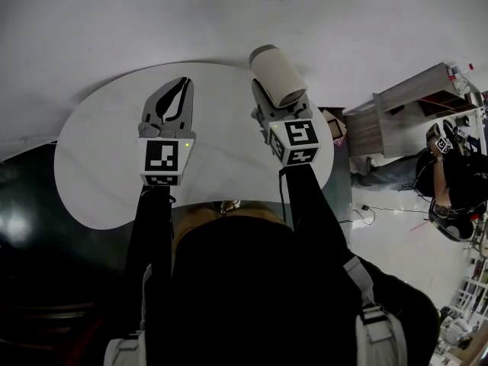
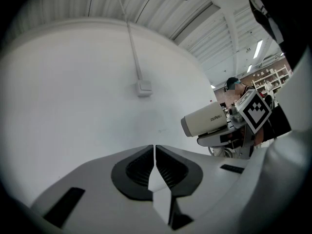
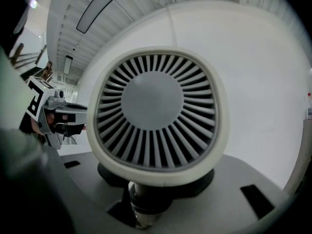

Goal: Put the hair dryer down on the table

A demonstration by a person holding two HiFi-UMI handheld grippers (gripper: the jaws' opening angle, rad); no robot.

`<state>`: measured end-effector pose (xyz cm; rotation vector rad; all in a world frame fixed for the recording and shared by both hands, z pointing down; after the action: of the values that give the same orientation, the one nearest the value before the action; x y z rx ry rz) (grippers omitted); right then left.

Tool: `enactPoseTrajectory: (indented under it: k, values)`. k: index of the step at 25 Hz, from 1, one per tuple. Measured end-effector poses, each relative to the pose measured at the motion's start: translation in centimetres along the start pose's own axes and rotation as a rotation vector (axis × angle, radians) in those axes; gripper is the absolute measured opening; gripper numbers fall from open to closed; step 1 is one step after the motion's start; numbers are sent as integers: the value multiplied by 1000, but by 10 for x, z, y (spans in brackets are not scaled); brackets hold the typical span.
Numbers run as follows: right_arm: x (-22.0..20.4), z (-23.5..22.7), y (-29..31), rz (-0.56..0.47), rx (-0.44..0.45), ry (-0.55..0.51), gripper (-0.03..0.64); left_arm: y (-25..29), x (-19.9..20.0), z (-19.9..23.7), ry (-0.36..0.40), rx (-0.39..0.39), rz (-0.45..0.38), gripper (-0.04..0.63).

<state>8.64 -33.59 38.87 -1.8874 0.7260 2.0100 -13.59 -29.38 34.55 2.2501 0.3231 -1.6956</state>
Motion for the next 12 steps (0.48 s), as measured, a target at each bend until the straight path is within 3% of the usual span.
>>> enactPoseTrajectory:
  k: [12]
  values:
    - [-39, 19, 36, 286, 174, -101, 206, -10, -16, 10, -64, 42, 41, 27]
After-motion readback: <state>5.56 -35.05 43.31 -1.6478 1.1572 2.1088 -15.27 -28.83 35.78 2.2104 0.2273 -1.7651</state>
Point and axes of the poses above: the fingertips, and each gripper's own axes: y forward along the fingers, z to its left, x out of its top, the point moved 8 cm from there along -y, backward along the fingers, and after that the axes turned 1 degree about x, right-handed, at the moved point
